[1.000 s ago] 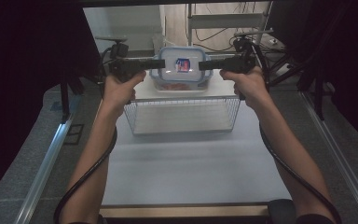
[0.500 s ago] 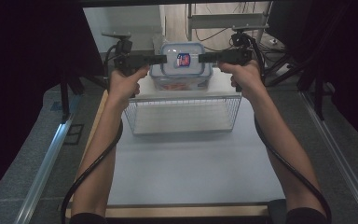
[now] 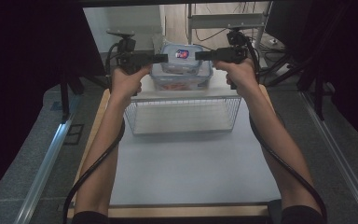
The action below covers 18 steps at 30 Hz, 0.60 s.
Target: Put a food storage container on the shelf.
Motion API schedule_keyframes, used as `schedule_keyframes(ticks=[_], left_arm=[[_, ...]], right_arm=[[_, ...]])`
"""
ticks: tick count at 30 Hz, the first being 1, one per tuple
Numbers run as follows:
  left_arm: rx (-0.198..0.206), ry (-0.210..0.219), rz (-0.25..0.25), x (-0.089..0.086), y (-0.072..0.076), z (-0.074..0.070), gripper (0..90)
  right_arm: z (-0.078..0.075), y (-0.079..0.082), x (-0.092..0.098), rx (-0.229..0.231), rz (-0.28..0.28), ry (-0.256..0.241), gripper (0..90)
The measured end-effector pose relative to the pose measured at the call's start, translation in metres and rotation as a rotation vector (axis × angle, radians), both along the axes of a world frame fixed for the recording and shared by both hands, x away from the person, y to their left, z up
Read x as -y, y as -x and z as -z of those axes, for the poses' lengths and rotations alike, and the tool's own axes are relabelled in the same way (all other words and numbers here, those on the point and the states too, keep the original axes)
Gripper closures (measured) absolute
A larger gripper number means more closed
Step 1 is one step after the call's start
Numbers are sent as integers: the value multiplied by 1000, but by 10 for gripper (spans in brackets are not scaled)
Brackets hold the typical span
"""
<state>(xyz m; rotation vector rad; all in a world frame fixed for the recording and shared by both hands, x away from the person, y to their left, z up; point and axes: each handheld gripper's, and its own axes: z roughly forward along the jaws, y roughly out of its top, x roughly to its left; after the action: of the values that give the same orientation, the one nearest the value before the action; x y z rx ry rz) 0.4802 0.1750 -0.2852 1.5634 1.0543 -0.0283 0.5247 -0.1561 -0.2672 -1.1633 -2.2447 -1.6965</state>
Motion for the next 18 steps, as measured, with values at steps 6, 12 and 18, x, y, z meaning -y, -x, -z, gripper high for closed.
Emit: schedule_keyframes(ticks=[6,12,18], left_arm=[[24,-9,-14,-1,3,-1,394],[116,-2,-38,-9,17,-7,296],[200,-90,-19,-13,41,-4,376]], right_arm=[[-2,0,0,69,26,24,421],[-5,12,7,129,31,57,424],[-8,35,18,194,21,85,542]])
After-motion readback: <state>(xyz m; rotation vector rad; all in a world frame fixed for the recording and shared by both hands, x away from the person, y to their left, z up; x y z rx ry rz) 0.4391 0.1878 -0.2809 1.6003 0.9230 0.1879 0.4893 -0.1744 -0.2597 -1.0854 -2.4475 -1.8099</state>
